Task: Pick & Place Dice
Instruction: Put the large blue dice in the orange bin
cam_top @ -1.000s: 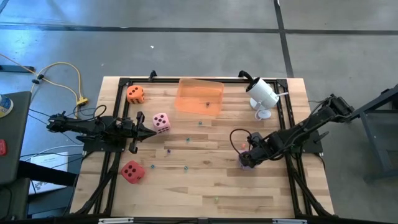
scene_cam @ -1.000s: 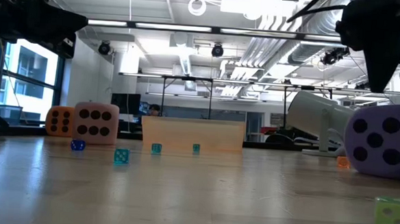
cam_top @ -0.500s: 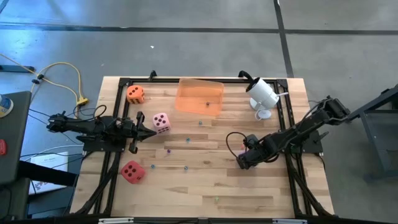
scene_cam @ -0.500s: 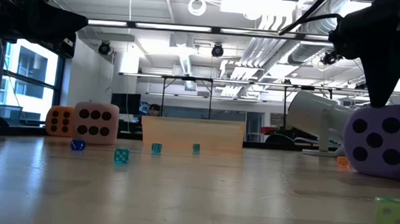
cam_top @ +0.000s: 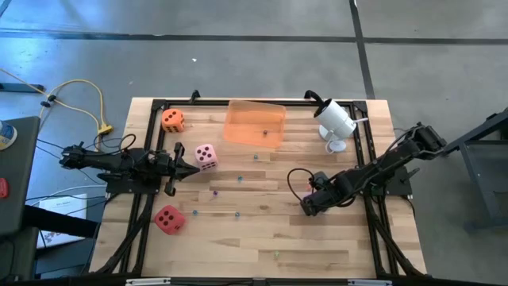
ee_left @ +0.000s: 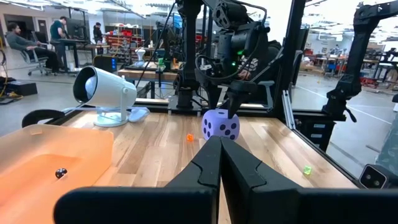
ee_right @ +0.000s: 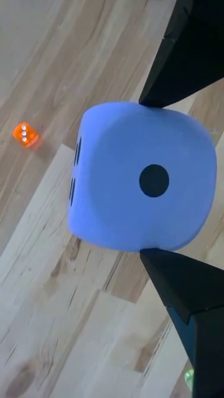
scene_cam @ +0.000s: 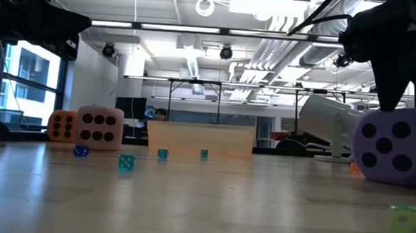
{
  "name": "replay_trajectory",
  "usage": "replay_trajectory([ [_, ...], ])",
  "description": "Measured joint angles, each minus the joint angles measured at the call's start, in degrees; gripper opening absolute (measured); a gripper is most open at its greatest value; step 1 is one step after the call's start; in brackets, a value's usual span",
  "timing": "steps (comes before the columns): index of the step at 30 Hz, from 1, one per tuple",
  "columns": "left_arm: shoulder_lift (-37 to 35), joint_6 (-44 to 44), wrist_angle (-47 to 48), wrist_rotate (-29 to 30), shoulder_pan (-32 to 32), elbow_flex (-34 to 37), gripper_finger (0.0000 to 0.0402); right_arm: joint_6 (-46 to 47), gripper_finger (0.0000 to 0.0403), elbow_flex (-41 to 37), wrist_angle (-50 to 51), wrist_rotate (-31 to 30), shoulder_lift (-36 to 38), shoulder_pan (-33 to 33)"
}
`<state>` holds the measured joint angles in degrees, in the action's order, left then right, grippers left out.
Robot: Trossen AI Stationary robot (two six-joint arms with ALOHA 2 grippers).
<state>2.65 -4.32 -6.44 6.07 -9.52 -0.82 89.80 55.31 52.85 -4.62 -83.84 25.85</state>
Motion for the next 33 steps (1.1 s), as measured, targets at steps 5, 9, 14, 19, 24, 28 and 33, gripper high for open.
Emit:
replay_trajectory([
  [5, 0.0, 0.0, 0.0, 0.0, 0.0, 0.0, 0.0001, 0.0, 0.0376, 0.0, -0.2, 0.0, 0.0, 0.0],
  [9, 0.0, 0.0, 0.0, 0.0, 0.0, 0.0, 0.0001, -0.1, 0.0376, 0.0, -0.2, 0.2, -1.1, -0.4],
  [14, 0.0, 0.0, 0.0, 0.0, 0.0, 0.0, 0.0001, -1.7, 0.0376, 0.4, -0.1, 2.2, -3.8, -1.6],
  [19, 0.0, -0.1, 0.0, 0.0, 0.0, 0.0, 0.0001, -3.1, 0.0376, 0.3, -0.4, 2.0, -4.1, -2.3],
  [24, 0.0, -0.2, 0.0, 0.0, 0.0, 0.0, 0.0001, -3.1, 0.0376, 0.3, -0.1, 2.0, -4.1, -2.3],
  [28, 0.0, -0.2, 0.0, 0.0, 0.0, 0.0, 0.0001, -3.9, 0.0376, 0.3, -0.1, 2.2, -4.2, -3.0],
  [33, 0.0, -0.2, 0.0, 0.0, 0.0, 0.0, 0.0001, -4.5, 0.0376, 0.2, -0.1, 2.6, -4.2, -3.9],
])
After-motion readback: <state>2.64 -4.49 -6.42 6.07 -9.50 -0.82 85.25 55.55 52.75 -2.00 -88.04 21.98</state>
